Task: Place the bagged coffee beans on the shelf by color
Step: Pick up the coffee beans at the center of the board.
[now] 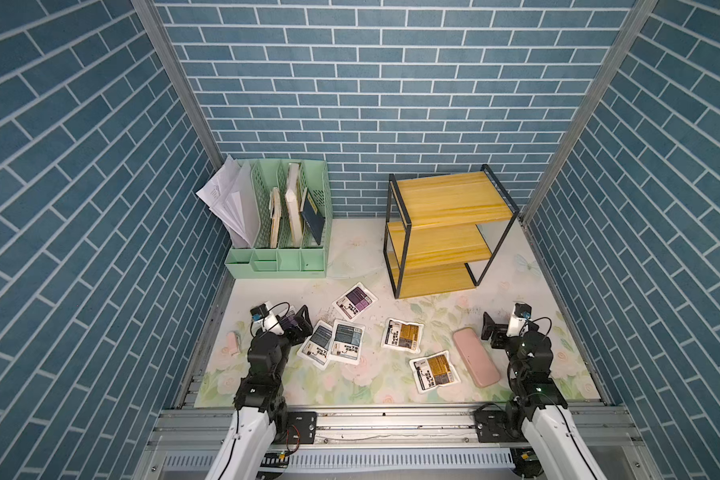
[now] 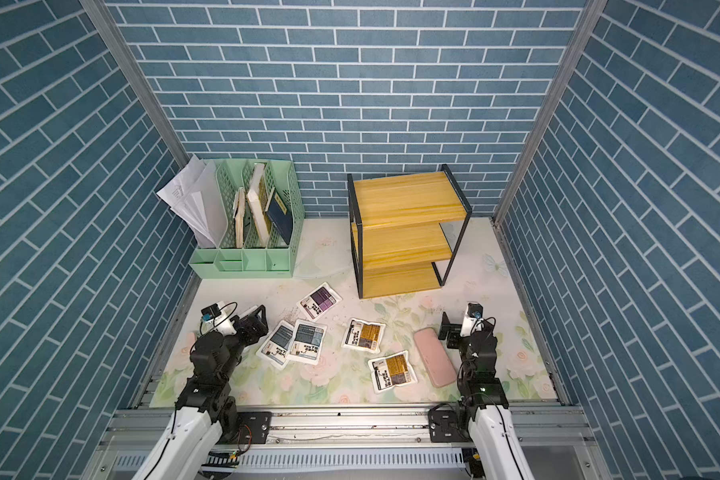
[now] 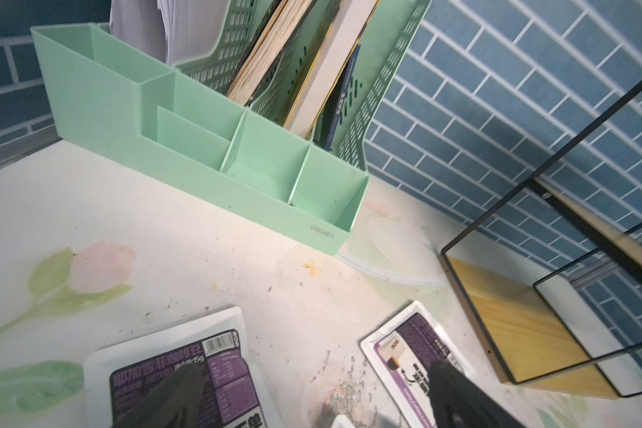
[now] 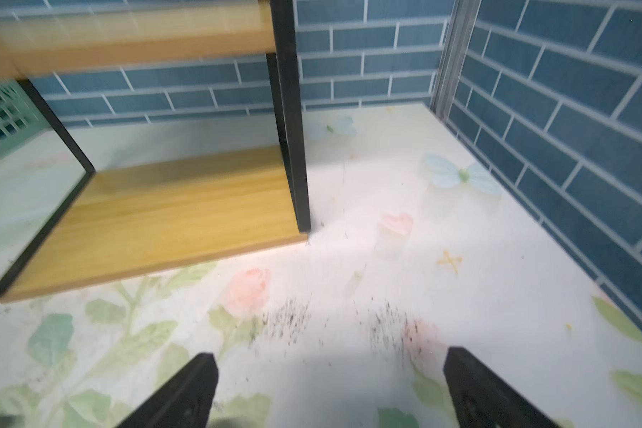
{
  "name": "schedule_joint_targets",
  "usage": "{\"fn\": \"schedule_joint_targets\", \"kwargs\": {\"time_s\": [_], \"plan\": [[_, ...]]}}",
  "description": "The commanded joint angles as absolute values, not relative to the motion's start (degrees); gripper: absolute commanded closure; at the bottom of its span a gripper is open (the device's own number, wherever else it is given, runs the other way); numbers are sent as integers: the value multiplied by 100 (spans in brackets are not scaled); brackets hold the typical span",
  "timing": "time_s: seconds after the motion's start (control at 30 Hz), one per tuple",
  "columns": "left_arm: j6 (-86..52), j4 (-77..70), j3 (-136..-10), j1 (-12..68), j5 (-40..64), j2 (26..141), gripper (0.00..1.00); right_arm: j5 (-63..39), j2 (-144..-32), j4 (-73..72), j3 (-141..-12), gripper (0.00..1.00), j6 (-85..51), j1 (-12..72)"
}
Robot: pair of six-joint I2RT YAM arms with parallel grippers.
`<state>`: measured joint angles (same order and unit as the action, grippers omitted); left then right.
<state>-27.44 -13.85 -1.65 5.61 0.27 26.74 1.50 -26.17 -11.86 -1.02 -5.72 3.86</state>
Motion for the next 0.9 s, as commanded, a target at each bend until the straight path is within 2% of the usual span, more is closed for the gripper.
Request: {"fn": "schedule_joint_targets", "kwargs": {"time_s": [0.0,0.67,0.77,0.87], "plan": [[-89,-7115,-1293,313,-1050,8604,0,1176,-8769,-7563,-1156,0,88,466],[0,-7206,-1240,325,-867,8604,0,1194,-8660,-7582,-1099,0,84,453],[44,-7047,-1249,380,-933,8406,0,1612,-7720,-6267,-1272,0,-148,468],[-97,-5486,-1826,417,-1322,7875,0,1782,-6677,-4658,-1579,0,-532,448]]}}
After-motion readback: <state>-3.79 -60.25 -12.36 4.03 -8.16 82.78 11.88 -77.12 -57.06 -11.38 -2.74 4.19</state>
